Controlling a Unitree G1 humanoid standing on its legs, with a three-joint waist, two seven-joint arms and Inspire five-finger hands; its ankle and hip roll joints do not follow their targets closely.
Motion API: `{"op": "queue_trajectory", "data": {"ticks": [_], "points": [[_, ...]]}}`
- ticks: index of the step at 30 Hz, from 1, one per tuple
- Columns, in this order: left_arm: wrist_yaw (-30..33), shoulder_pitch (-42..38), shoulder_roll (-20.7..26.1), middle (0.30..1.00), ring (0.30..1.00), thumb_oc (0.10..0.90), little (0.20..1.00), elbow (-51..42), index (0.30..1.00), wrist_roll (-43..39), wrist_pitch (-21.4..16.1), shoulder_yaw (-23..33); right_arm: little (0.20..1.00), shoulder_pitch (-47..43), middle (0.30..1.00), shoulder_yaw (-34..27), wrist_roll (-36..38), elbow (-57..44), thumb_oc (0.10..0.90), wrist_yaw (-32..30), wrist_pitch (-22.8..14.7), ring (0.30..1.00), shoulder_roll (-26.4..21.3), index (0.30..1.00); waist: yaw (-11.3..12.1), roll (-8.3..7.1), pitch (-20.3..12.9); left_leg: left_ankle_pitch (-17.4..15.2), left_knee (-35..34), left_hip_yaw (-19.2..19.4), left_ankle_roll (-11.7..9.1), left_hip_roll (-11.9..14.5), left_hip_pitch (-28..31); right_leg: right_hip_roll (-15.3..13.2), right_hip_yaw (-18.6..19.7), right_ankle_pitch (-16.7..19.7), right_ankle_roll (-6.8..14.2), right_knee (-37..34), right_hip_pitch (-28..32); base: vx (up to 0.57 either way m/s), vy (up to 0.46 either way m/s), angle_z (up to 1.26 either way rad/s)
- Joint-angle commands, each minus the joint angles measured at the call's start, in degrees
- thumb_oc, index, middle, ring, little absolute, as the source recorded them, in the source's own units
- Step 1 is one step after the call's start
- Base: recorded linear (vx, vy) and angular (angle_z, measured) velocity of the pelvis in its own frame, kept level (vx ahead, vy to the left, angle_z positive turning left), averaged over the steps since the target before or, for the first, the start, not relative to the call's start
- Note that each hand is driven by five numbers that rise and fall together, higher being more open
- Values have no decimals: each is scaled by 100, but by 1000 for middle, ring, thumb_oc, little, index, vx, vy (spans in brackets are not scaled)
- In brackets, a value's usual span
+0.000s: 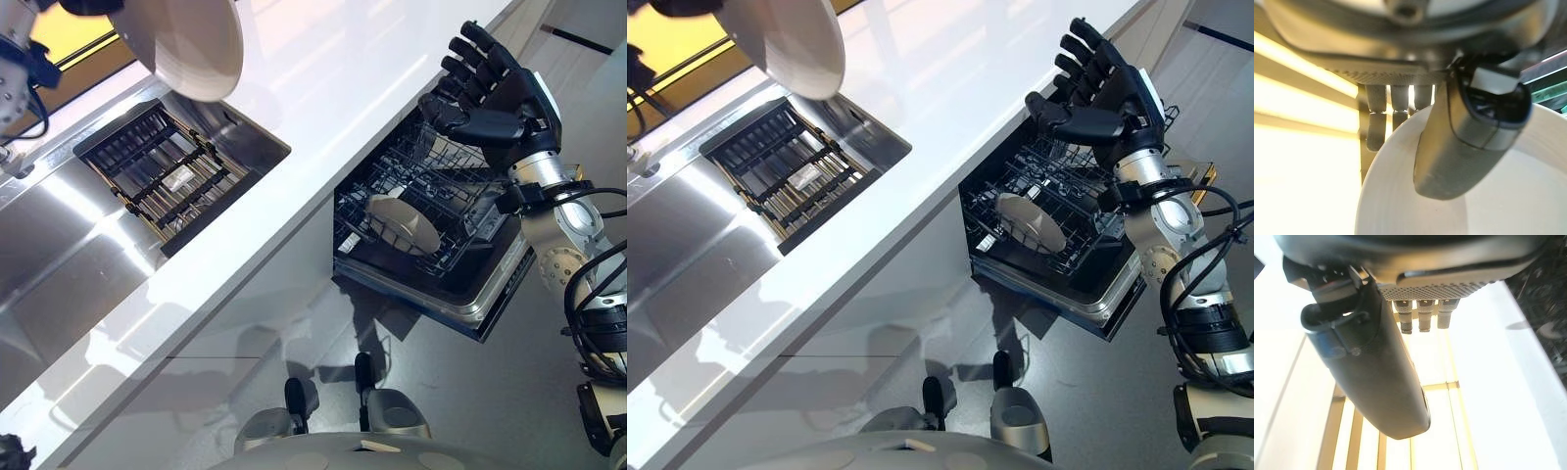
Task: Pick up plates and place into dishwasher.
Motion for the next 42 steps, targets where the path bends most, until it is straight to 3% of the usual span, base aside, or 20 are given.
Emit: {"op": "queue_trajectory", "data": {"ticks": [1,7,19,32,42], "points": [[734,-521,397,300,300,100,200,288,300,-262,166,56,900,-201,900,-422,521,-432,800,253,-399,900,-386,900,-5,-96,-1512,-16,7,-47,-69,-143,-118,-249,-257,-98,472,21,386,0,0,0],[919,-787,107,300,300,100,200,-162,300,-948,257,102,900,-301,900,-242,925,-527,800,279,15,900,-171,900,23,-150,-1593,-9,7,-77,-68,-137,-131,-243,-287,-98,465,21,379,-7,0,0],[976,-491,-551,300,300,100,200,-868,300,-1025,439,499,900,-690,900,46,1278,-788,800,314,524,900,89,900,-31,-215,-1680,-72,7,-76,-64,-132,-86,-211,-229,-127,462,21,390,-7,-4,0],[885,-867,-1323,300,300,100,200,-583,300,-870,486,-156,900,-1162,900,427,1369,-554,800,246,518,900,336,900,-202,-253,-1728,-58,7,49,-67,-84,-49,-159,-85,-65,457,21,350,-25,2,-5],[841,-524,-1761,300,300,100,200,-441,300,-593,496,11,900,-1045,900,263,1306,-428,800,149,515,900,631,900,-299,-269,-1720,-73,7,118,-52,-56,2,-143,8,-42,458,21,344,1,1,-2]]}}
